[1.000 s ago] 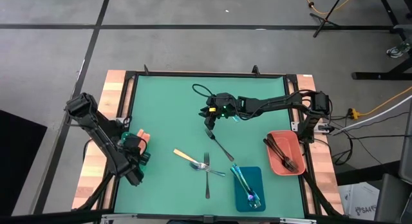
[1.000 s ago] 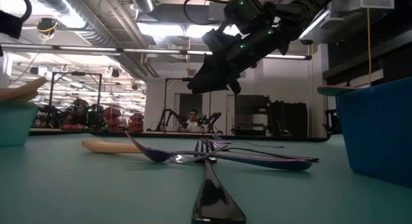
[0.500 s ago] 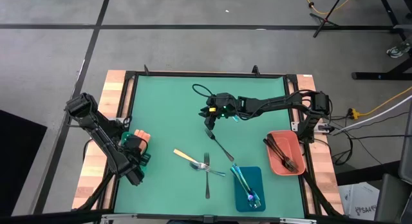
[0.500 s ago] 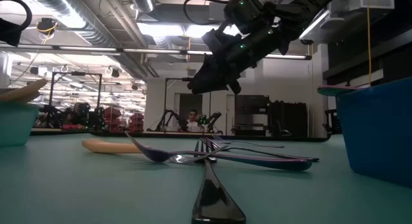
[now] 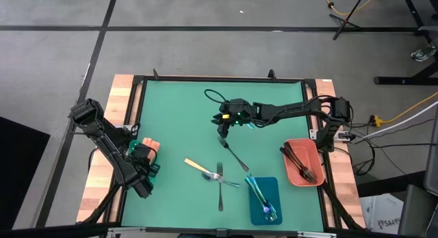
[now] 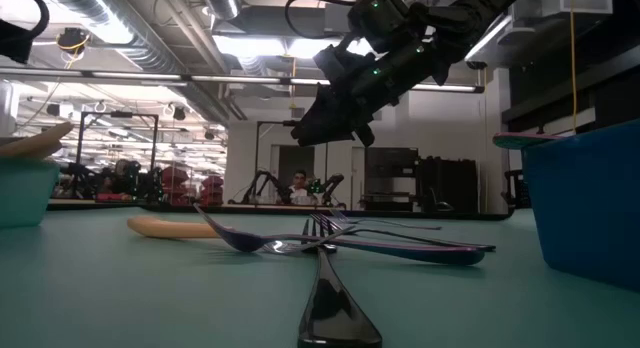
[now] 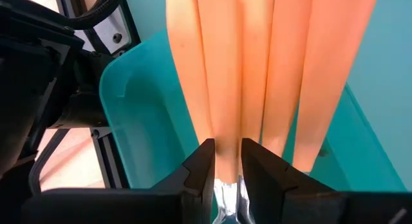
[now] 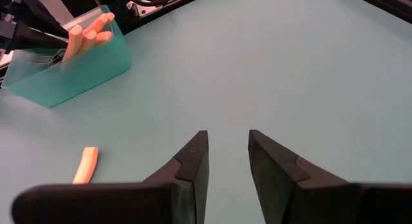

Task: Sort silverware by color (type)
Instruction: Put the yellow fork into the green bin, then put the blue fork into the blue bin

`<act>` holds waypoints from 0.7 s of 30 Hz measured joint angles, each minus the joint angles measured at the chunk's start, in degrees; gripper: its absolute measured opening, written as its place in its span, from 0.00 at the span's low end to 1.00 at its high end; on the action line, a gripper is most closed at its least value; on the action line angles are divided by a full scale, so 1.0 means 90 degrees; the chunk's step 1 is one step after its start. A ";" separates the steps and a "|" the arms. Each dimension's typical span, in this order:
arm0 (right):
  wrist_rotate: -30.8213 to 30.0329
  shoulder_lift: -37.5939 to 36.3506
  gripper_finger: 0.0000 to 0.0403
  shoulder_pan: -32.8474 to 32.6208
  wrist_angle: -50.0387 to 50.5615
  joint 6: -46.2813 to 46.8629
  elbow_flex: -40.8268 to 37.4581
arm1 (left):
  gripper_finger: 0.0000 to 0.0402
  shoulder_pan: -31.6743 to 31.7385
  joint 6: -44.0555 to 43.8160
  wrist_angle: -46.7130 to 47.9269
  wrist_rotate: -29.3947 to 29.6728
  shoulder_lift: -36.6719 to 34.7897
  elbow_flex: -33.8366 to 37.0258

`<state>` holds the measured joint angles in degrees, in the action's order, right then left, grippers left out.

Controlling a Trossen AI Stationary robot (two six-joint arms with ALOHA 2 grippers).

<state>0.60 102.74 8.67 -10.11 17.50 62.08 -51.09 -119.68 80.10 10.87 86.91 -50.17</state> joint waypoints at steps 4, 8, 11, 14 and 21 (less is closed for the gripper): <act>0.0000 0.0000 0.25 -0.0001 0.0000 0.0001 0.0000 | 0.18 0.0000 -0.0022 0.0041 -0.0009 -0.0002 -0.0074; 0.0000 0.0000 0.25 -0.0002 0.0000 0.0001 0.0000 | 0.18 0.0000 -0.0022 0.0049 -0.0007 -0.0002 -0.0151; 0.0000 0.0000 0.25 0.0000 0.0000 0.0002 0.0000 | 0.18 0.0002 -0.0020 0.0146 -0.0007 -0.0002 -0.0270; 0.0000 0.0000 0.25 0.0000 0.0000 0.0000 0.0000 | 0.18 0.0002 -0.0021 0.0381 -0.0007 -0.0002 -0.0487; 0.0000 0.0000 0.25 -0.0002 -0.0002 0.0002 0.0000 | 0.18 0.0000 0.0393 0.0794 0.0187 -0.0002 -0.1134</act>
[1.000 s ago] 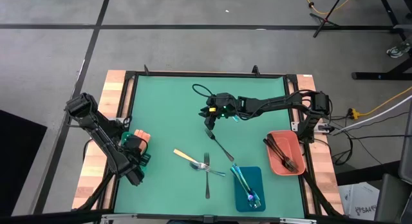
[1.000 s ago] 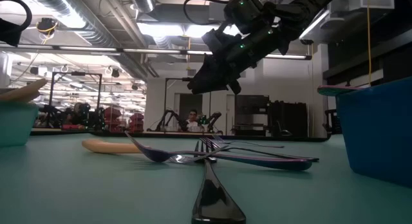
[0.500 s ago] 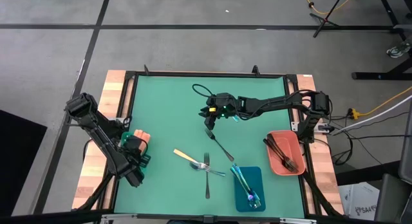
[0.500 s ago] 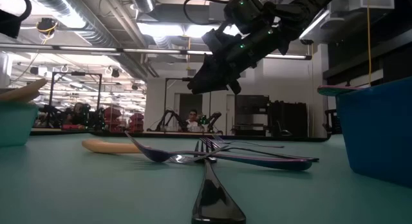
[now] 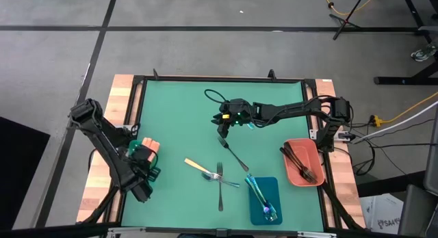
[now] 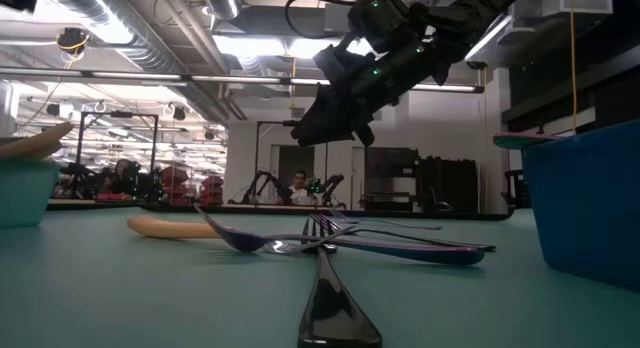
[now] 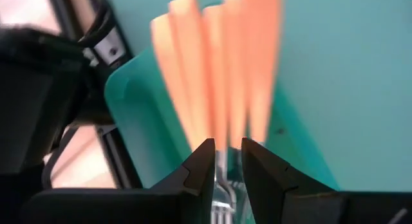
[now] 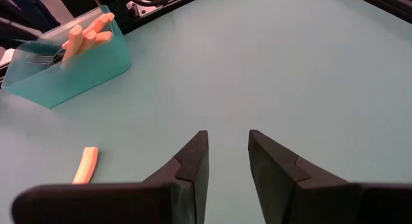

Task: Sort silverware by color (type)
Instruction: Put the blue fork into the blue bin

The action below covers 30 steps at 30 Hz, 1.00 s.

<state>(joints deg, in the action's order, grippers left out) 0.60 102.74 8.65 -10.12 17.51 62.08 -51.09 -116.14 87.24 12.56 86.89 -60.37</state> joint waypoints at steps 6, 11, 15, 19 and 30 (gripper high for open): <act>0.0000 0.0000 0.25 0.0000 -0.0001 0.0001 0.0000 | 0.18 0.0014 0.0769 0.0005 0.0828 0.0000 -0.0436; 0.0064 0.0000 0.25 0.0002 -0.0001 0.0001 0.0000 | 0.18 0.0171 0.0827 0.0016 0.1588 0.0000 -0.0587; 0.0343 -0.0029 0.25 0.0000 0.0010 -0.0001 0.0000 | 0.18 0.0418 0.1268 0.0007 0.2091 0.0000 -0.0603; 0.0386 -0.0139 0.25 0.0000 0.0083 -0.0177 -0.0002 | 0.18 0.0784 0.1997 -0.0074 0.2598 0.0000 -0.0603; -0.0080 -0.0742 0.25 -0.0001 0.0506 -0.0675 -0.0002 | 0.18 0.2144 0.4976 -0.1297 0.2999 0.0000 -0.0603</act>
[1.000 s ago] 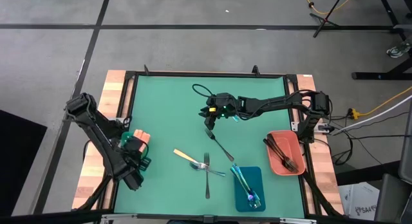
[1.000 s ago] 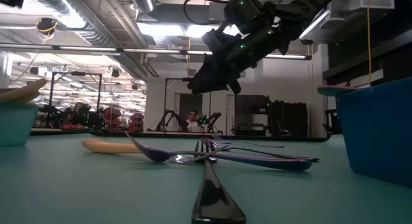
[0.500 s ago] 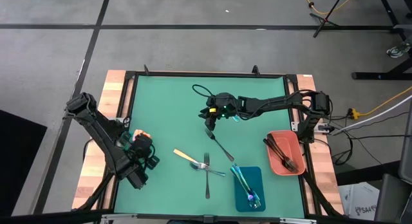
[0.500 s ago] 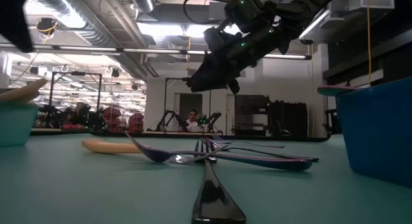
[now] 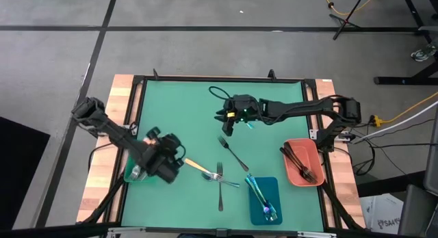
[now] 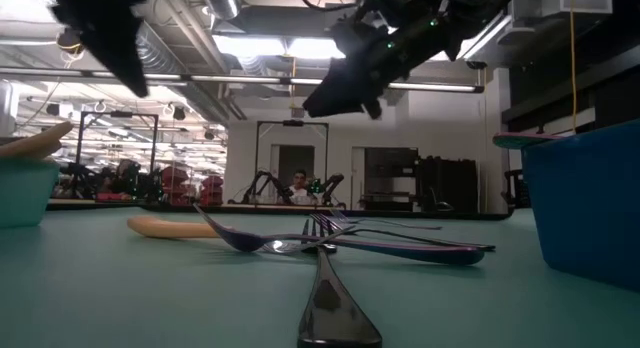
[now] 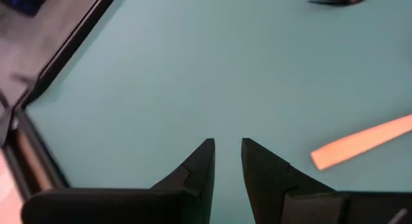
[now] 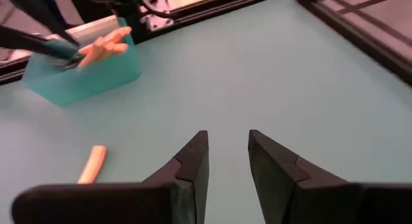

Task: Sort silverware by color (type)
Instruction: Put the blue fork into the blue bin

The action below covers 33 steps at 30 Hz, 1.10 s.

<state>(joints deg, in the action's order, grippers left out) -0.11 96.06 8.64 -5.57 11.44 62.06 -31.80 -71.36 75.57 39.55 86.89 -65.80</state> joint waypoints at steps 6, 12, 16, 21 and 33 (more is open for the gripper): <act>-0.0412 -0.0309 0.25 0.0001 0.0660 -0.0162 0.0000 | 0.18 0.0804 0.2390 -0.1257 -0.0080 0.0000 0.0000; -0.0789 -0.0453 0.25 0.0005 0.1449 -0.0172 0.0002 | 0.18 0.1692 0.4528 -0.2484 -0.0946 0.0000 0.0000; -0.1127 -0.0451 0.25 0.0032 0.2055 -0.0169 0.0002 | 0.18 0.2277 0.5671 -0.3320 -0.1570 0.0000 0.0000; -0.1398 -0.0446 0.25 0.0257 0.2556 -0.0165 0.0002 | 0.18 0.2932 0.6647 -0.4226 -0.2246 0.0000 0.0000; -0.1203 -0.0387 0.25 0.0969 0.2631 -0.0162 0.0002 | 0.18 0.3671 0.7165 -0.4952 -0.2854 0.0000 0.0000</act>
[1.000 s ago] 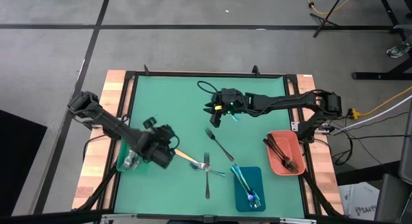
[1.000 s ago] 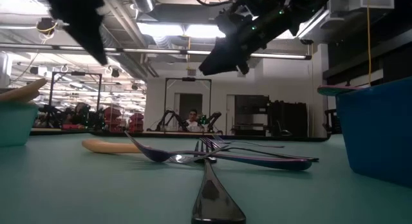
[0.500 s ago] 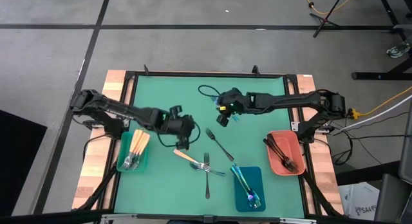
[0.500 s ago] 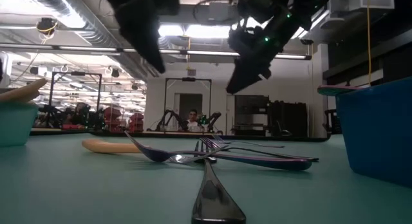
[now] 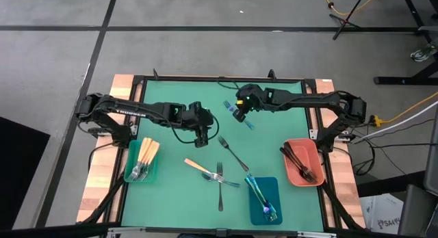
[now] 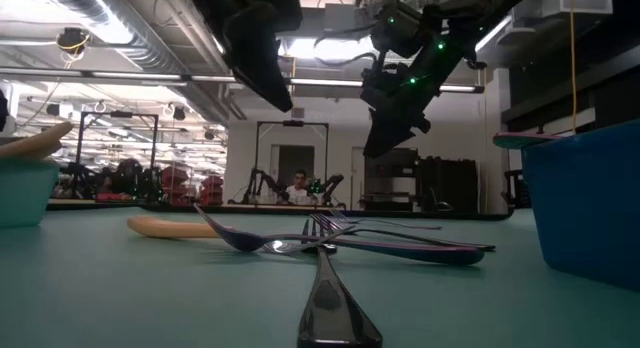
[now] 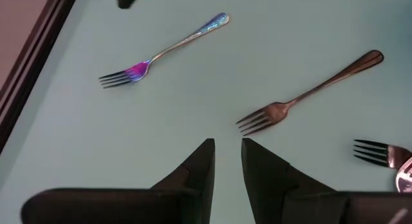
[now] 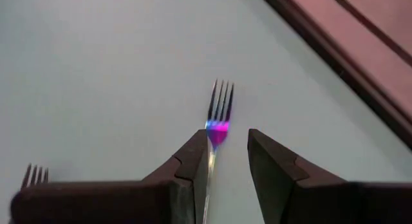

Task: Sort silverware by color (type)
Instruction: Put the blue fork into the blue bin

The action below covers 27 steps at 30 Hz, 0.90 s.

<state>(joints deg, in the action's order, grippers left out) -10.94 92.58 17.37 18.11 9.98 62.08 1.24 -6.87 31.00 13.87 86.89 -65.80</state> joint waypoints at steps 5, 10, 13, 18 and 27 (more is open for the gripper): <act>0.0005 0.0313 0.25 -0.0011 -0.0042 -0.0002 0.0002 | 0.18 0.0000 0.0002 -0.0021 -0.0007 0.0000 0.0002; -0.0047 0.0780 0.25 -0.0003 -0.0154 0.0007 0.0001 | 0.18 0.0000 0.0002 -0.0039 -0.0007 0.0000 0.0002; -0.0056 0.1025 0.25 -0.0003 -0.0192 0.0012 0.0000 | 0.18 -0.0003 0.0000 -0.0056 -0.0005 0.0000 0.0002; -0.0055 0.1319 0.25 0.0030 -0.0194 0.0017 0.0000 | 0.18 -0.0003 0.0002 -0.0084 -0.0002 0.0000 0.0002; 0.0063 0.1700 0.25 0.0126 -0.0272 0.0028 0.0002 | 0.18 -0.0003 0.0000 -0.0080 0.0003 0.0000 0.0002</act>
<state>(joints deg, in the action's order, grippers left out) -10.37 107.88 18.50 15.66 10.23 62.11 1.21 -6.87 30.28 13.89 86.89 -65.78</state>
